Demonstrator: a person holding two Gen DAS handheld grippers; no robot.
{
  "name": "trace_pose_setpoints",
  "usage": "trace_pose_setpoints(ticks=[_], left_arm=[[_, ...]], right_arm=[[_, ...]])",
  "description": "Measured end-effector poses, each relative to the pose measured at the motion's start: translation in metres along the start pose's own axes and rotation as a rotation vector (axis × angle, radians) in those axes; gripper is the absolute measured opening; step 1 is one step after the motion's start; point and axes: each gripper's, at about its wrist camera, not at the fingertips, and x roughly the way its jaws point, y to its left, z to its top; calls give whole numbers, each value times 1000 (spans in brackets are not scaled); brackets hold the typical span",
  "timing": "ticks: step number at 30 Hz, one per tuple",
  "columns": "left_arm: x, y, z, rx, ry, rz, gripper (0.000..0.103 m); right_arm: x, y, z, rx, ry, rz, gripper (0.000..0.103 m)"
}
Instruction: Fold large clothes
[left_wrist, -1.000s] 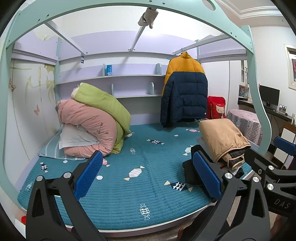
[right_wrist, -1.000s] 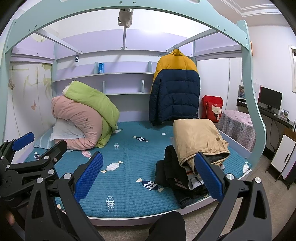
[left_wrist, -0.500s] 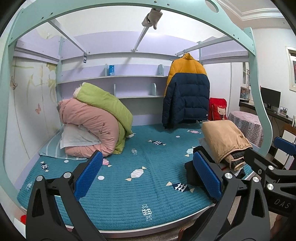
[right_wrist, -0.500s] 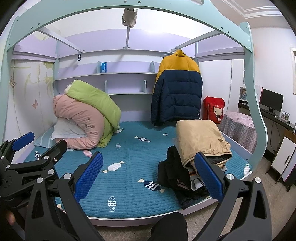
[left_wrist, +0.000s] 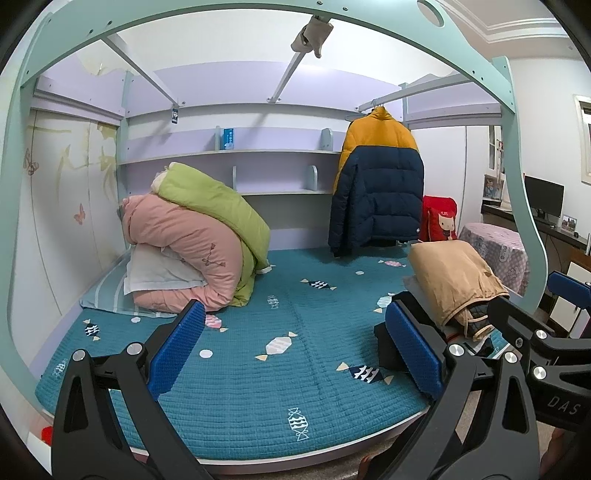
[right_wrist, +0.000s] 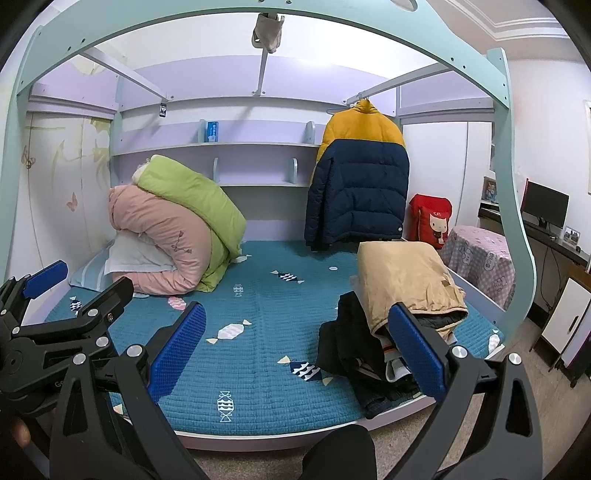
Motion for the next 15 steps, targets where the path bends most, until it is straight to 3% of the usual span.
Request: trace_pose_setpoints(ticks=[15], left_arm=[[0,0,0,-1,0,1,98]], right_arm=[[2,1,0,-3,1,3,96]])
